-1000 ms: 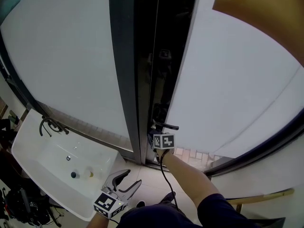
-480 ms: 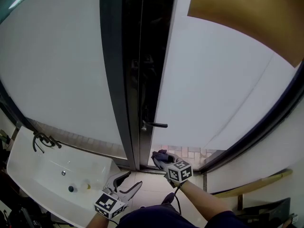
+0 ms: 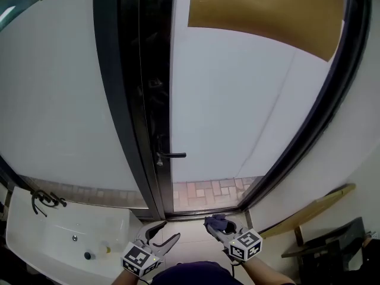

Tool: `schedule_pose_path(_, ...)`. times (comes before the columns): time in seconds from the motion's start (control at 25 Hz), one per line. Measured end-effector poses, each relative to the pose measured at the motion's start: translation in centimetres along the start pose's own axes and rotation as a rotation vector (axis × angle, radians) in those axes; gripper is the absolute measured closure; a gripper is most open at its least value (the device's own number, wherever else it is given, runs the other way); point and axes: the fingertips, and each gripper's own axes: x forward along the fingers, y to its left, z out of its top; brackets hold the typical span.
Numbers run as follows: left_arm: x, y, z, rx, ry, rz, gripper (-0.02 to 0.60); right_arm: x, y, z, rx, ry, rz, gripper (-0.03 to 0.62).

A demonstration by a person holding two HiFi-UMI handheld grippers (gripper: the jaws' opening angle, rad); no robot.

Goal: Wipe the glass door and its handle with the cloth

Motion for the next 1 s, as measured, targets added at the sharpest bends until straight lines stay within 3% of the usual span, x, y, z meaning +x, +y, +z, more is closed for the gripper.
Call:
schedule_pose_path(0.32,-0.9,-3.8,-0.6,-0.008,0.022,0.01,0.359,-8.2,0.9,0.3,0.013,-0.082,-0.071,0.441)
schedule_pose_path(0.76,-1.0,-16.7,-0.8,-0.029,0.038,-0.044,0.359,-17.2,4.2,-1.0,0.038,-0.143,-0.026,0.44)
schedule_pose_path(1.0,-2.9,-21.2,-2.0,-0.018,0.069,-0.02,0.359,-21.3,6.0,-2.3,0.032,-0.178,-0.015,0.44)
